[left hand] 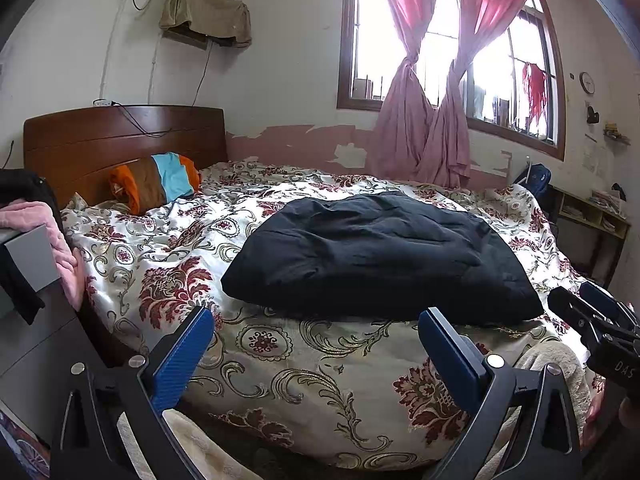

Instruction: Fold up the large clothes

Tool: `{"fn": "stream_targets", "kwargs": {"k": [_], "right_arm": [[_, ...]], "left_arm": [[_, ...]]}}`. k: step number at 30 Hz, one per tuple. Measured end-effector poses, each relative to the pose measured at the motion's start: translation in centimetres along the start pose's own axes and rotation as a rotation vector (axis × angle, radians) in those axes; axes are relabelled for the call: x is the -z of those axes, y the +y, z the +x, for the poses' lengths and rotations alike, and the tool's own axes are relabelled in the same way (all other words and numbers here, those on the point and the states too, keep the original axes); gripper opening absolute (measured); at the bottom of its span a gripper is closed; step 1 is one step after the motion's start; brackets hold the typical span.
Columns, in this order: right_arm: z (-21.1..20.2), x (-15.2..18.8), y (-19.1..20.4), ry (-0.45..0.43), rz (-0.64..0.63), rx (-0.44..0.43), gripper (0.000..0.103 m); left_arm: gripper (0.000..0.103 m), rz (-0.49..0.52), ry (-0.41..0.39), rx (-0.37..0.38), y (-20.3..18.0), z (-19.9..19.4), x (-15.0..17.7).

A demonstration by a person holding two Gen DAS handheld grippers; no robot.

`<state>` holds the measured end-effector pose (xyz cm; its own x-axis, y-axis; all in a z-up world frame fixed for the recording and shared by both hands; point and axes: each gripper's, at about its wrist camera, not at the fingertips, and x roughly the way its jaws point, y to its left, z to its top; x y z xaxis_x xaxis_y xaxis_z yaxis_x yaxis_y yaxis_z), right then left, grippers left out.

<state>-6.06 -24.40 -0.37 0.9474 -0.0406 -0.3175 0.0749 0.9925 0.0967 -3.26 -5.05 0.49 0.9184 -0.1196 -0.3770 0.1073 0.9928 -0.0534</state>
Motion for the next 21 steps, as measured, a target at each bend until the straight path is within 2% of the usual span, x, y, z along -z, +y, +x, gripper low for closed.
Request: {"fn": "stream_targets", "kwargs": {"k": [21], "right_arm": [[0.03,0.08,-0.05,0.003,0.002,-0.001,0.101]], "left_arm": [[0.103,0.001,0.002,0.001,0.09,0.04,-0.08]]}}
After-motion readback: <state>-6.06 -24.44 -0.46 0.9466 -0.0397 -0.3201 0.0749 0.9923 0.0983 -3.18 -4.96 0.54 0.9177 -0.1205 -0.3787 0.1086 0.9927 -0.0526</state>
